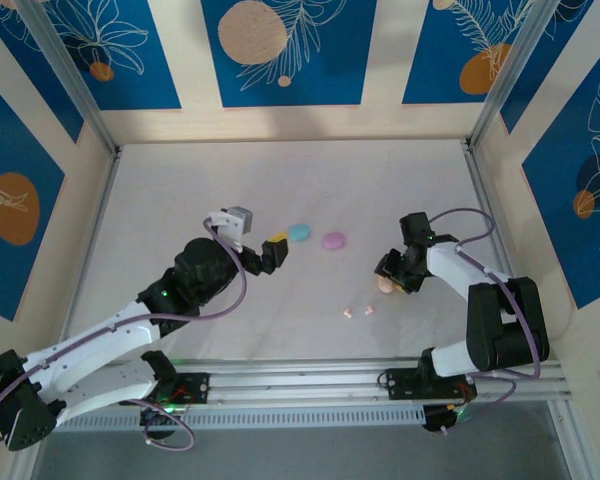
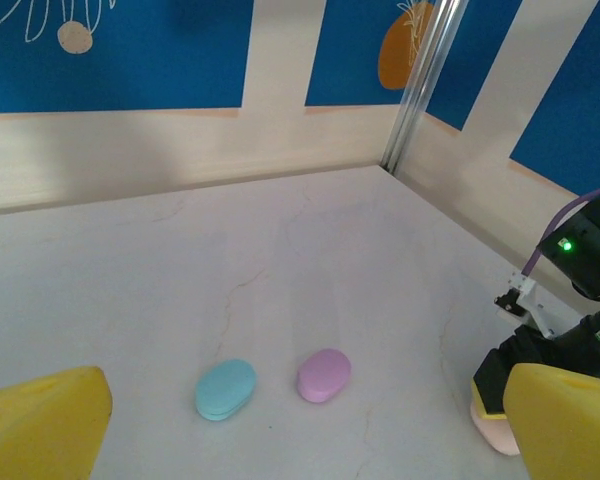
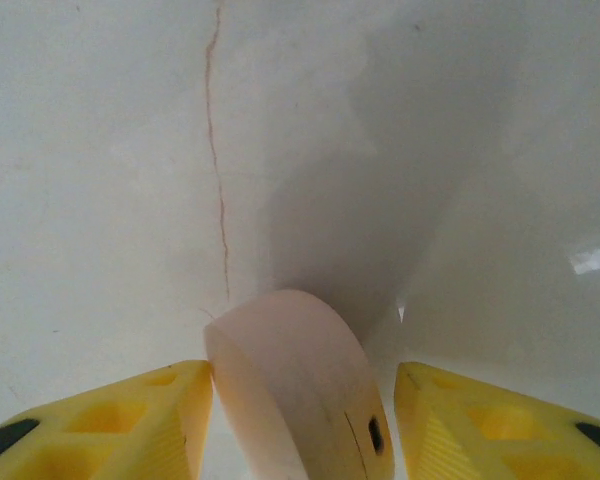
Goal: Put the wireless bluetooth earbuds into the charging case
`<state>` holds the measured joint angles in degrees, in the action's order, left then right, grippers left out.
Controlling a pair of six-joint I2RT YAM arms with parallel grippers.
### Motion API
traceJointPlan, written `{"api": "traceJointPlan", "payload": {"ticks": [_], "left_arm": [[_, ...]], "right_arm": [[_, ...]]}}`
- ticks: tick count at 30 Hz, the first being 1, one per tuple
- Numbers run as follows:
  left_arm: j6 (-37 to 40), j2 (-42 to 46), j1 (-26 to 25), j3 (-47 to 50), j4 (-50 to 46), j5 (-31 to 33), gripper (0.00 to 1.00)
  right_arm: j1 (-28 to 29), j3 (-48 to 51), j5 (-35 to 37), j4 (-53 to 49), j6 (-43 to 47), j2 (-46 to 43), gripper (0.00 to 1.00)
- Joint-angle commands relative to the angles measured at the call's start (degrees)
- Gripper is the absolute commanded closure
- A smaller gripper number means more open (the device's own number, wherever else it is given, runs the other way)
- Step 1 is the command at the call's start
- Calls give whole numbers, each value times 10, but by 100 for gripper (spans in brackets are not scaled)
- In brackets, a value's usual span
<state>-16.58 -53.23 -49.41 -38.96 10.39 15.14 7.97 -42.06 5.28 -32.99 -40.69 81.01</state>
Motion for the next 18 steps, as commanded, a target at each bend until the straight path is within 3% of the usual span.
{"api": "traceJointPlan", "payload": {"ticks": [1, 8, 11, 15, 18], "left_arm": [[-21, -5, -3, -21, 6, 8, 0], [10, -29, -3, -27, 14, -40, 0], [7, -34, -3, -38, -10, -16, 0], [44, -39, -3, -45, -6, -35, 0], [27, -39, -3, -55, -32, 2, 0]], "right_arm": [[12, -23, 32, -35, 7, 15, 48], [22, -40, 52, -62, 13, 15, 47], [32, -52, 70, -83, 15, 15, 46], [52, -70, 80, -109, 14, 29, 45], [61, -74, 84, -114, 11, 44, 44]]}}
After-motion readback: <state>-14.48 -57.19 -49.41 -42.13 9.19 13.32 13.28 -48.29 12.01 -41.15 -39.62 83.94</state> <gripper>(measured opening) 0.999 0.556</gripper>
